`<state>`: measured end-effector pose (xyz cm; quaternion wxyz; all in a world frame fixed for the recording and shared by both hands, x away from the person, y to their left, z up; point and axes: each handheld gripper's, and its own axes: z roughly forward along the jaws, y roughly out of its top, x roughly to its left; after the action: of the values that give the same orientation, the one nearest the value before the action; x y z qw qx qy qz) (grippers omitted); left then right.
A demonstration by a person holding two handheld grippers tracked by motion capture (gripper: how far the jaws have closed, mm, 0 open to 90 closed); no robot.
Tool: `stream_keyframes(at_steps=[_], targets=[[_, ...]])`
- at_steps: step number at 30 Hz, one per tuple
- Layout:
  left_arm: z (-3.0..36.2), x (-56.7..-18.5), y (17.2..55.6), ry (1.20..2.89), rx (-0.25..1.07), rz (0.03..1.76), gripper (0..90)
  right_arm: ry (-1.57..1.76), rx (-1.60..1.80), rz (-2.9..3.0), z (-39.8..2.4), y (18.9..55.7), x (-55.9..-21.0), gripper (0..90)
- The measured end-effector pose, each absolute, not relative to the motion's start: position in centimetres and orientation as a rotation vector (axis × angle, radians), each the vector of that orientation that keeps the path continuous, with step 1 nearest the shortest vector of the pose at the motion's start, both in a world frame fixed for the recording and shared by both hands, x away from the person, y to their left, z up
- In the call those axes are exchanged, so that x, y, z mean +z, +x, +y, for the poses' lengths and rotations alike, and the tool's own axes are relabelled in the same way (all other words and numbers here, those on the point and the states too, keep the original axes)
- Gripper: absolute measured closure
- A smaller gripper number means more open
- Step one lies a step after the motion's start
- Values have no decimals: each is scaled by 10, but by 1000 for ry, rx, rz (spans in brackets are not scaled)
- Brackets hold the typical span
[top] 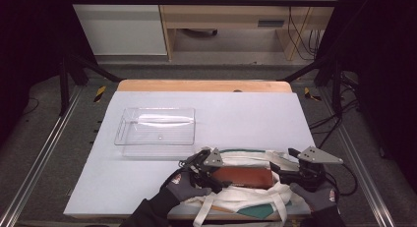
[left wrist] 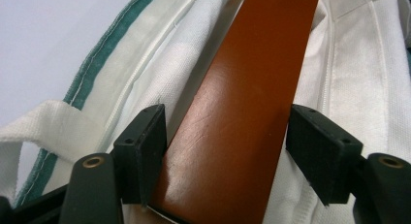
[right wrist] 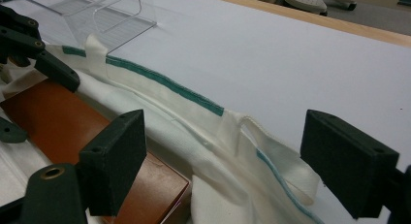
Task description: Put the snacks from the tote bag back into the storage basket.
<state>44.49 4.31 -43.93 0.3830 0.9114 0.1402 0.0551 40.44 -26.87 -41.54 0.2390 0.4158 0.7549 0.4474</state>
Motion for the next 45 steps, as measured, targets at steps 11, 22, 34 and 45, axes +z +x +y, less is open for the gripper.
stream_keyframes(at_steps=[11, 22, 34, 45], targets=[[33, -447, 443, 2387, 184, 339, 255, 1127, 1210, 2084, -265, 406, -417, 172], [29, -443, 437, 2430, 198, 316, 340, 1128, 1207, 2085, -265, 406, -418, 177], [35, -425, 425, 2383, 164, 360, 403, 1146, 1220, 2042, -270, 404, -416, 178], [28, -428, 424, 2368, 174, 374, 340, 1152, 1220, 2033, -270, 404, -416, 178]])
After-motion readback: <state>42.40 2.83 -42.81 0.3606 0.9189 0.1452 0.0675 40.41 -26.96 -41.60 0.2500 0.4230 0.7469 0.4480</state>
